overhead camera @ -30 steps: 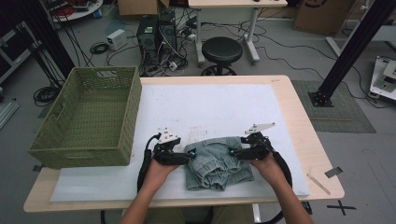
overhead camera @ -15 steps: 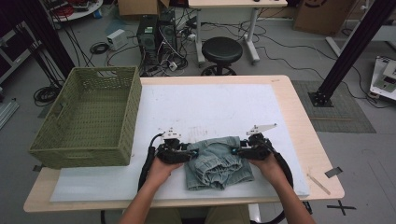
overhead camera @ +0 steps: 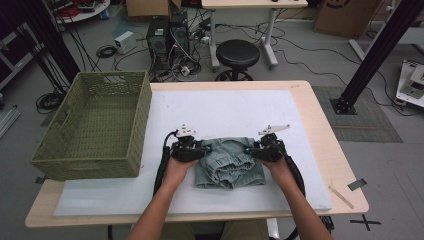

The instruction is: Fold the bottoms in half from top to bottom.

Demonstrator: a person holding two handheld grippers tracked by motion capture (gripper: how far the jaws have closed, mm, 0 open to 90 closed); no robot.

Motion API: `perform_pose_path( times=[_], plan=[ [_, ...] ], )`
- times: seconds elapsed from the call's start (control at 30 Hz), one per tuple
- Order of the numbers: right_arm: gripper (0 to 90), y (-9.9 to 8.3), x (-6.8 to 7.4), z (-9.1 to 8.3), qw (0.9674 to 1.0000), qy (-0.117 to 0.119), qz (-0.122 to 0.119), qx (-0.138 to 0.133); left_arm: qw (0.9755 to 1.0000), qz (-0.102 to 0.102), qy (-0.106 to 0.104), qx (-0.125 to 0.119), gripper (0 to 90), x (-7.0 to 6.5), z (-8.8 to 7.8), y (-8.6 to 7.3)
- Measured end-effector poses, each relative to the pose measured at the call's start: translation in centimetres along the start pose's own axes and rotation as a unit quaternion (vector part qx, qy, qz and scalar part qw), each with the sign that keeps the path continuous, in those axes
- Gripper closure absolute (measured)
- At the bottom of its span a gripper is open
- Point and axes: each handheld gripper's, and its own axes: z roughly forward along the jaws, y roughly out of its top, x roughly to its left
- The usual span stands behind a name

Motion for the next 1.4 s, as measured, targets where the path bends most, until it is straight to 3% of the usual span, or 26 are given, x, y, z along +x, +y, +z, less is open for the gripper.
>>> perform_pose_path(
  times=[0.13,0.3,0.33,0.4,0.57,0.73,0.87,0.93,0.97,1.13,1.23,1.33,1.4],
  plan=[
    [63.9,0.8,-0.5,0.8,0.9999,-0.012,0.001,-0.006,0.9998,0.01,0.019,-0.006,63.2,0.5,0.6,0.8],
    [62.3,1.7,-0.8,1.7,0.9995,-0.028,0.009,-0.013,0.9994,0.001,0.031,-0.017,62.0,1.3,1.1,0.9],
    [60.6,2.1,-0.9,2.1,0.999,-0.039,0.009,-0.018,0.9992,0.003,0.034,-0.02,60.0,1.3,1.1,0.9],
    [58.0,2.2,-0.9,2.1,0.9989,-0.038,0.02,-0.019,0.9989,-0.006,0.032,-0.032,53.6,1.4,0.5,0.8],
    [52.8,1.6,-0.7,-0.1,0.9984,-0.027,0.021,-0.045,0.9973,0.007,0.025,-0.069,50.4,1.2,-1.9,0.7],
    [55.0,1.1,-0.4,-2.8,0.996,-0.021,0.014,-0.085,0.9948,0.026,0.012,-0.098,44.2,0.6,-3.4,0.5],
    [60.1,0.9,-0.1,-3.7,0.9961,-0.005,0.005,-0.088,0.9941,0.035,-0.002,-0.103,40.7,0.3,-3.6,0.5],
    [63.2,0.9,0.7,-3.8,0.9965,0.013,-0.014,-0.081,0.9934,0.04,-0.014,-0.107,40.8,-0.1,-3.4,0.5],
    [63.4,0.9,0.9,-3.6,0.9967,0.016,-0.017,-0.078,0.9932,0.044,-0.027,-0.104,40.7,-0.5,-3.1,0.6],
    [63.1,0.7,2.1,-2.4,0.9977,0.041,-0.021,-0.051,0.9926,0.05,-0.05,-0.099,41.3,-1.9,-2.1,0.9],
    [62.6,0.6,2.7,-1.7,0.9979,0.042,-0.026,-0.043,0.9921,0.059,-0.065,-0.09,42.2,-2.7,-1.5,1.0],
    [61.5,0.5,3.2,-1.2,0.9977,0.047,-0.03,-0.039,0.9938,0.071,-0.064,-0.057,43.8,-3.1,-0.8,0.6],
    [60.3,0.5,3.7,-0.8,0.9974,0.051,-0.033,-0.038,0.9941,0.073,-0.062,-0.051,48.3,-3.0,-0.7,0.2]
  ],
)
